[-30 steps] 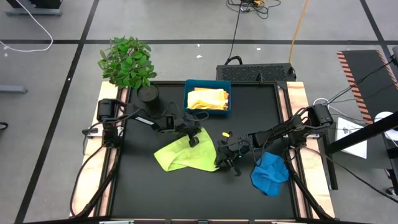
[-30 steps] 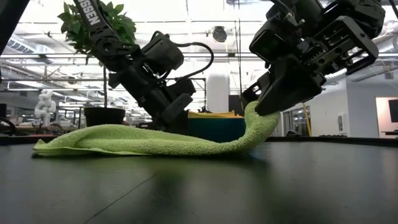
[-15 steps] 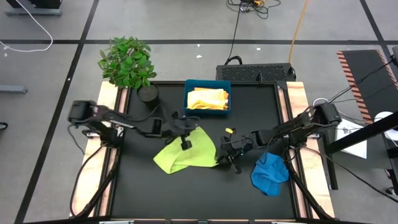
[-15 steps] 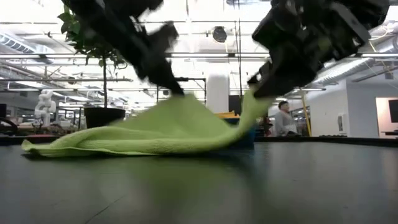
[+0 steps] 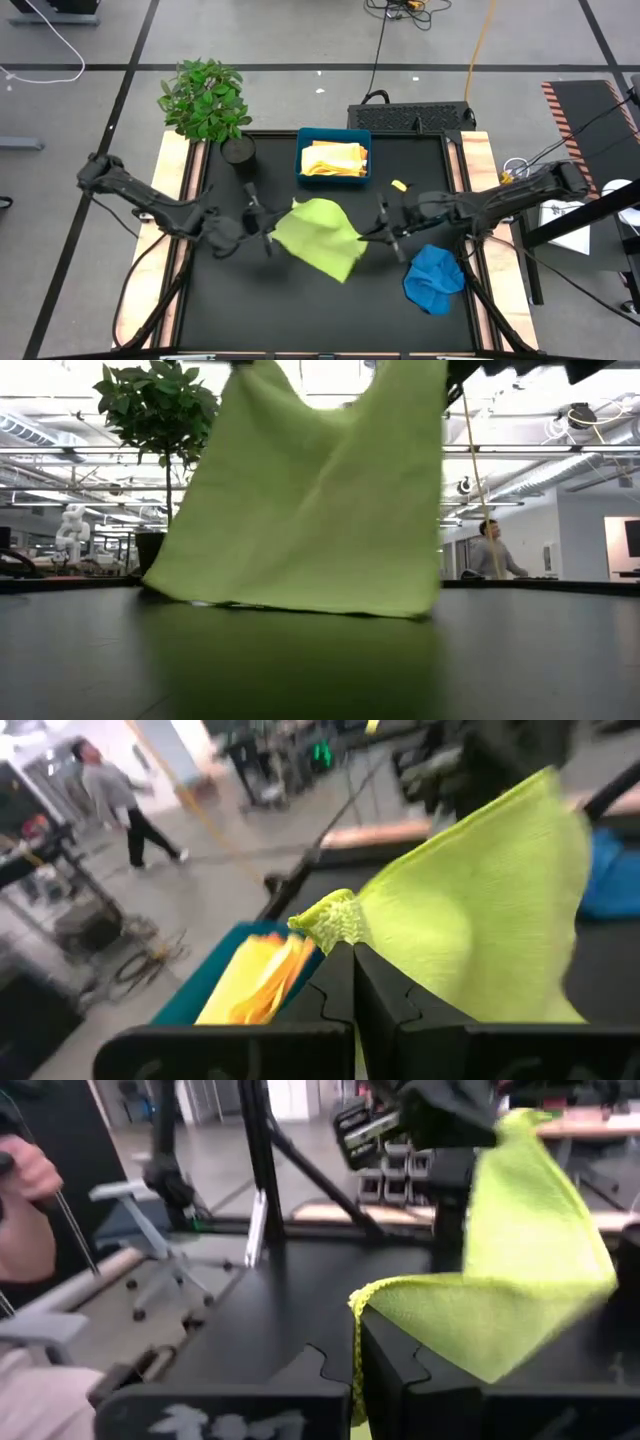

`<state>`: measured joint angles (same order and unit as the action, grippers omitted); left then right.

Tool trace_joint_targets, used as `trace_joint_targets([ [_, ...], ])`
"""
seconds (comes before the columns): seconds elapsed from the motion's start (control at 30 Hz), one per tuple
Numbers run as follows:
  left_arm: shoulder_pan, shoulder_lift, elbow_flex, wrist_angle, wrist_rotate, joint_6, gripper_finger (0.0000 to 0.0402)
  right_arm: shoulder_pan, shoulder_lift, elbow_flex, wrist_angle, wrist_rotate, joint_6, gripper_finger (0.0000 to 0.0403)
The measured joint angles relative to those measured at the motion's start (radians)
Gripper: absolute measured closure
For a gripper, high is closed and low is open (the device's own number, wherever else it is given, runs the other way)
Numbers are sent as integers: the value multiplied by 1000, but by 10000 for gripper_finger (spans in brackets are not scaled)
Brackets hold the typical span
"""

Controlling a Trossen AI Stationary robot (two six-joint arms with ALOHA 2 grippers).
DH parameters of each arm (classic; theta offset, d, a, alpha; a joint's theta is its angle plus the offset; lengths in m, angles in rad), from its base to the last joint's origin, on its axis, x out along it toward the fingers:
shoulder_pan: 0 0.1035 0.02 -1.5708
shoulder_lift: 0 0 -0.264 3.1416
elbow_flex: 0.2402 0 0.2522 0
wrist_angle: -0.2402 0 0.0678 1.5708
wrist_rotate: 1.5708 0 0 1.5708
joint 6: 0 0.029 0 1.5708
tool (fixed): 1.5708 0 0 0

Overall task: Fold microfiber towels
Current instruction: Fold the green microfiber towel

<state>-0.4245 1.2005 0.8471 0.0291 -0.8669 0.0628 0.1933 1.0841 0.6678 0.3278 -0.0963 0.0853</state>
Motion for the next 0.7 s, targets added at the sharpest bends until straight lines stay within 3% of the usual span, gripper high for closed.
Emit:
trace_joint_targets([
  [0.27,-172,-4,1,105,-57,-7,401,94,-79,0,-30,-3,36,403],
  [0.47,-214,-3,1,102,-78,-74,401,137,-78,0,-48,27,68,403],
  [0.7,-112,-3,-5,-181,-79,-313,401,66,-77,0,-288,231,139,403],
])
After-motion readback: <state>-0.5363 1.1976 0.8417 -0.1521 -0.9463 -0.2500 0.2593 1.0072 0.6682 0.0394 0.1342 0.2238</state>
